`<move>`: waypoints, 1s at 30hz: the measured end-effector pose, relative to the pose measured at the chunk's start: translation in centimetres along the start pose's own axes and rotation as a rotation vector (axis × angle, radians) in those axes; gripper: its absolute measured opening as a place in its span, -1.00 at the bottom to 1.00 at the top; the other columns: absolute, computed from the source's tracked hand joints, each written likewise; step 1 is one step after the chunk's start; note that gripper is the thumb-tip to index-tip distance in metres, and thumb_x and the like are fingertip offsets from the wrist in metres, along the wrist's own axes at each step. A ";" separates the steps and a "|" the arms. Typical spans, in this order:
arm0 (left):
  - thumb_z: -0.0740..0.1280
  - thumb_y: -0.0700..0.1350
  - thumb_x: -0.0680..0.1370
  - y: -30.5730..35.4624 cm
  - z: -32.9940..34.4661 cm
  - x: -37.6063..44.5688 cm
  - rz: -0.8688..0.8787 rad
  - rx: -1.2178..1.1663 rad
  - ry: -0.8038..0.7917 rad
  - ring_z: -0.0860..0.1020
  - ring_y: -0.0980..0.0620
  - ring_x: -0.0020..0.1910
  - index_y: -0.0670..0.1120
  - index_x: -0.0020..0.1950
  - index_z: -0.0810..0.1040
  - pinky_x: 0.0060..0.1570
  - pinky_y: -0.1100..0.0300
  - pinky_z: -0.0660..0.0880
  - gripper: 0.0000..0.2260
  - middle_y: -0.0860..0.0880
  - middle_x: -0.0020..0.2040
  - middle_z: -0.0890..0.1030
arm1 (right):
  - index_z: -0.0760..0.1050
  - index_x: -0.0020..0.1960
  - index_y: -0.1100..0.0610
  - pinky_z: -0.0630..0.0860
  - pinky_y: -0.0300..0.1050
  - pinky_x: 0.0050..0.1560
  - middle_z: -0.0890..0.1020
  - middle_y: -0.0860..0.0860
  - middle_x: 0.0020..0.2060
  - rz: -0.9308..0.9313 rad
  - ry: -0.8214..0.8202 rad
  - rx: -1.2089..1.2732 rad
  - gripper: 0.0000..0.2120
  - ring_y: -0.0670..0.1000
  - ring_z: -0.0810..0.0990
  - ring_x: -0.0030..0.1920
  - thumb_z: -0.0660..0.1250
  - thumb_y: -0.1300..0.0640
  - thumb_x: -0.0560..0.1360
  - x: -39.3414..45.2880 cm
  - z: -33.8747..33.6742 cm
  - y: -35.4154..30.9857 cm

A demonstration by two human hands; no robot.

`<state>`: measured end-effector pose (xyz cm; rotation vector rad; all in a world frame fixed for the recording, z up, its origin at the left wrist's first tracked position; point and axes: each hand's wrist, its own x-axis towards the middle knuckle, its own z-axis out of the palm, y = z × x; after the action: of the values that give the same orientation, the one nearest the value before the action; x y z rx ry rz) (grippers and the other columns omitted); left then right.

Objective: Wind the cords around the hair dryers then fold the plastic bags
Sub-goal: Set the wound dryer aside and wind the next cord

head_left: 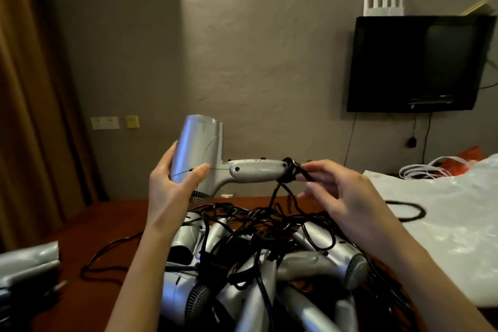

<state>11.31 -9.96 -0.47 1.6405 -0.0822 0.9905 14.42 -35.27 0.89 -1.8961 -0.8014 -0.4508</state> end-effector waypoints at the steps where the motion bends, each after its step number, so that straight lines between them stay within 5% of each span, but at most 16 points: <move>1: 0.39 0.28 0.21 -0.3 0.1 0.1 -0.014 0.007 0.018 0.57 0.22 0.07 0.08 0.32 0.44 -0.13 0.38 0.54 -0.30 0.11 0.13 0.56 | 0.52 0.13 0.09 0.59 -0.30 -0.13 0.69 -0.09 -0.07 0.050 -0.035 0.059 -0.79 -0.14 0.69 -0.19 0.26 0.31 0.56 0.1 0.1 0.4; 4: 0.41 0.29 0.21 -1.2 0.6 0.1 -0.052 0.012 0.053 0.54 0.12 0.16 0.00 0.49 0.36 0.01 0.26 0.55 -0.12 0.01 0.25 0.53 | 0.52 0.17 0.09 0.52 -0.33 -0.31 0.70 0.00 -0.10 0.124 -0.052 0.200 -0.76 -0.12 0.62 -0.31 0.29 0.31 0.55 0.4 0.8 1.1; 9: 0.44 0.18 0.27 -1.3 2.0 0.0 -0.082 -0.011 0.042 0.52 0.18 0.14 -0.05 0.52 0.32 -0.09 0.42 0.49 -0.15 -0.01 0.27 0.51 | 0.46 0.30 -0.01 0.33 -0.37 -0.51 0.68 0.07 -0.24 0.125 -0.114 0.349 -0.61 -0.11 0.40 -0.49 0.27 0.32 0.55 0.5 2.4 2.2; 13: 0.44 0.25 0.19 -1.3 1.6 -0.1 -0.183 -0.071 0.059 0.58 -0.02 0.12 -0.04 0.43 0.43 0.09 0.04 0.57 -0.15 -0.06 0.18 0.58 | 0.54 0.23 0.03 0.19 -0.35 -0.60 0.66 0.11 -0.30 0.285 -0.189 0.448 -0.70 -0.12 0.28 -0.57 0.24 0.28 0.57 0.8 2.2 3.8; 16: 0.45 0.23 0.22 -1.1 0.8 0.1 -0.264 -0.194 -0.006 0.64 -0.15 0.00 0.02 0.15 0.59 0.03 -0.15 0.56 -0.44 -0.13 0.01 0.67 | 0.57 0.15 0.22 0.15 -0.34 -0.61 0.67 0.18 -0.33 0.322 -0.330 0.427 -0.74 -0.10 0.28 -0.63 0.26 0.13 0.54 0.8 1.1 4.1; 19: 0.45 0.20 0.25 -0.5 0.8 0.1 -0.298 -0.218 -0.132 0.65 -0.14 -0.07 -0.02 0.11 0.61 -0.09 -0.04 0.57 -0.49 -0.16 -0.04 0.69 | 0.62 0.04 0.26 0.13 -0.34 -0.63 0.63 0.16 -0.46 0.283 -0.466 0.352 -0.63 -0.08 0.26 -0.69 0.25 -0.03 0.50 0.7 0.4 3.8; 24: 0.45 0.09 0.26 0.1 1.2 -0.1 -0.394 -0.248 -0.306 0.64 -0.07 -0.28 -0.14 0.07 0.60 -0.33 0.13 0.58 -0.54 -0.15 -0.19 0.68 | 0.54 -0.47 0.09 0.22 -0.33 -0.60 0.38 0.03 -0.66 0.284 -0.491 0.091 -0.56 -0.08 0.26 -0.69 0.27 -0.18 0.44 0.5 -1.4 4.6; 27: 0.44 0.12 0.17 -0.1 1.1 -0.3 -0.403 -0.247 -0.396 0.63 -0.02 -0.33 -0.14 0.03 0.60 -0.40 0.18 0.54 -0.48 -0.09 -0.25 0.66 | 0.62 -0.32 0.09 0.43 -0.19 -0.37 0.56 -0.01 -0.49 0.308 -0.435 0.141 -0.64 -0.07 0.49 -0.48 0.61 -0.16 0.14 0.6 -2.4 6.2; 30: 0.44 0.11 0.17 0.3 1.3 -0.5 -0.358 -0.216 -0.467 0.62 0.02 -0.33 -0.11 0.05 0.61 -0.45 0.21 0.52 -0.48 -0.06 -0.26 0.66 | 0.65 -0.33 0.11 0.42 -0.18 -0.30 0.62 0.03 -0.40 0.310 -0.535 0.175 -0.79 -0.05 0.54 -0.35 0.51 -0.01 0.12 1.1 -2.9 6.4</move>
<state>11.54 -11.33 -0.55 1.5857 -0.1946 0.3055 19.78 -39.40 -1.33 -1.9511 -0.8316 0.3251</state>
